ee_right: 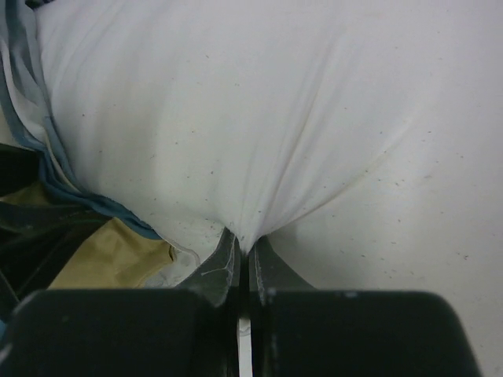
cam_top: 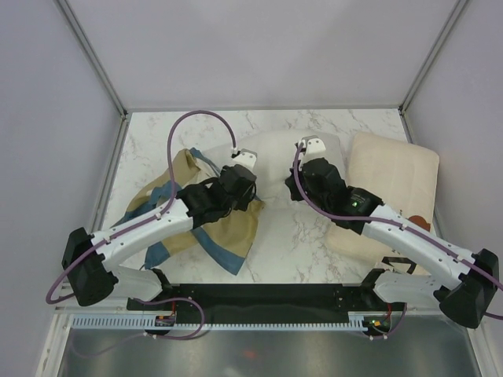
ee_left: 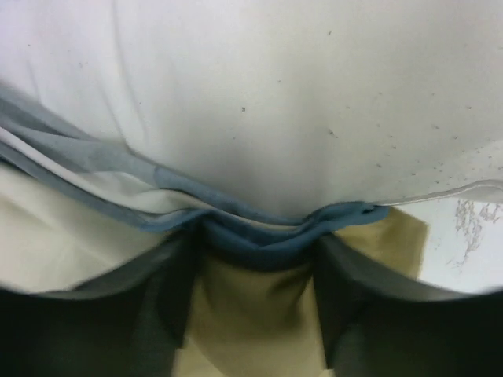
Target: Remove the pillowcase from the pillow
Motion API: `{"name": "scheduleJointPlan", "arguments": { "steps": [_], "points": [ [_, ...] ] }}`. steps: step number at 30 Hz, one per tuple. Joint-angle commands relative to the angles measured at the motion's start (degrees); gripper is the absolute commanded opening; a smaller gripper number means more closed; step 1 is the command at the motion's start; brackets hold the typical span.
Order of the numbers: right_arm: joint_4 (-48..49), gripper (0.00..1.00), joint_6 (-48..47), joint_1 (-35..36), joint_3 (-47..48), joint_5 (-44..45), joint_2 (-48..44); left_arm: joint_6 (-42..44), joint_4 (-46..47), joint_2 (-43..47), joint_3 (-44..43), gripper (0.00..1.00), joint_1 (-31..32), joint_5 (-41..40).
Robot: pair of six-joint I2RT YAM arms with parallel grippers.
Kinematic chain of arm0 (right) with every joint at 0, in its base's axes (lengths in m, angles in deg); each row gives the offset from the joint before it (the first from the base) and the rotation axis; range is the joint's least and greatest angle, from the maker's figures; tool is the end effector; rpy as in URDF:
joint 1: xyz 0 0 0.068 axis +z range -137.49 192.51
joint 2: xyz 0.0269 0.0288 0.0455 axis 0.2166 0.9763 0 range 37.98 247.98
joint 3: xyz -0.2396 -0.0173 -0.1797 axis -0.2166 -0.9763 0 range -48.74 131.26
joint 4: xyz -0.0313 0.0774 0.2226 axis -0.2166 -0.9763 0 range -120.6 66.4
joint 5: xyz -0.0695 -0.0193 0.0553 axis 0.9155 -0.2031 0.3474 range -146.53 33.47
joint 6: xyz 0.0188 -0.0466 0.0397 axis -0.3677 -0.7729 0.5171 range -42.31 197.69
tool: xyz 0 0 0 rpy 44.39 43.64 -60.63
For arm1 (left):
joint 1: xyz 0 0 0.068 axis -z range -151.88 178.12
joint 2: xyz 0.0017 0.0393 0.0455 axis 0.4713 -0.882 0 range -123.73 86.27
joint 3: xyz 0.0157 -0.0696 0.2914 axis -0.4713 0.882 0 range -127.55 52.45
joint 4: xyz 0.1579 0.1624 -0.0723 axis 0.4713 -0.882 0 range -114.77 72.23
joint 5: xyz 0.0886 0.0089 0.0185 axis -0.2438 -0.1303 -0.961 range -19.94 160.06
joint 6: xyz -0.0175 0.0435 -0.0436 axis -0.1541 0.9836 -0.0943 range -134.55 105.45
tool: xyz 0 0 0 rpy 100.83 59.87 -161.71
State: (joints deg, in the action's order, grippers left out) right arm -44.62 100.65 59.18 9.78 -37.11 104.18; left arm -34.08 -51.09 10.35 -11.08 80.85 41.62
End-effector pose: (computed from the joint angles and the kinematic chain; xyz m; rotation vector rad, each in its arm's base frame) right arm 0.1724 0.1587 0.3528 -0.2180 2.0537 0.4066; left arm 0.1753 -0.1914 0.3241 0.4188 2.2135 -0.0791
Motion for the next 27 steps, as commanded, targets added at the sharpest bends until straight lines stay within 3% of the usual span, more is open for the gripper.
{"name": "scheduleJointPlan", "arguments": {
  "steps": [1,2,5,11,16,27],
  "points": [
    [5.64,0.0,0.33,-0.09,2.03,6.06,-3.97,-1.83,-1.57,1.03,1.56,0.51,0.18,-4.69],
    [5.37,0.0,-0.45,-0.09,2.12,7.11,-3.53,-1.48,-1.57,2.52,2.0,0.3,0.27,-3.9],
    [4.06,0.0,-2.56,-0.35,3.44,11.95,-1.95,-0.25,-1.66,5.16,4.19,0.13,0.18,-2.32],
    [3.17,0.0,-5.91,-8.24,8.53,12.76,2.26,1.43,-3.76,14.21,8.77,0.02,0.09,-3.45],
    [3.43,0.0,-7.31,-18.52,11.43,8.1,5.17,-0.68,-6.58,18.52,10.0,0.02,-0.87,-4.42],
    [3.35,0.0,-8.55,-33.66,18.29,0.1,11.5,-1.04,-13.34,27.92,6.93,0.02,-1.49,-6.45]
  ]
}}
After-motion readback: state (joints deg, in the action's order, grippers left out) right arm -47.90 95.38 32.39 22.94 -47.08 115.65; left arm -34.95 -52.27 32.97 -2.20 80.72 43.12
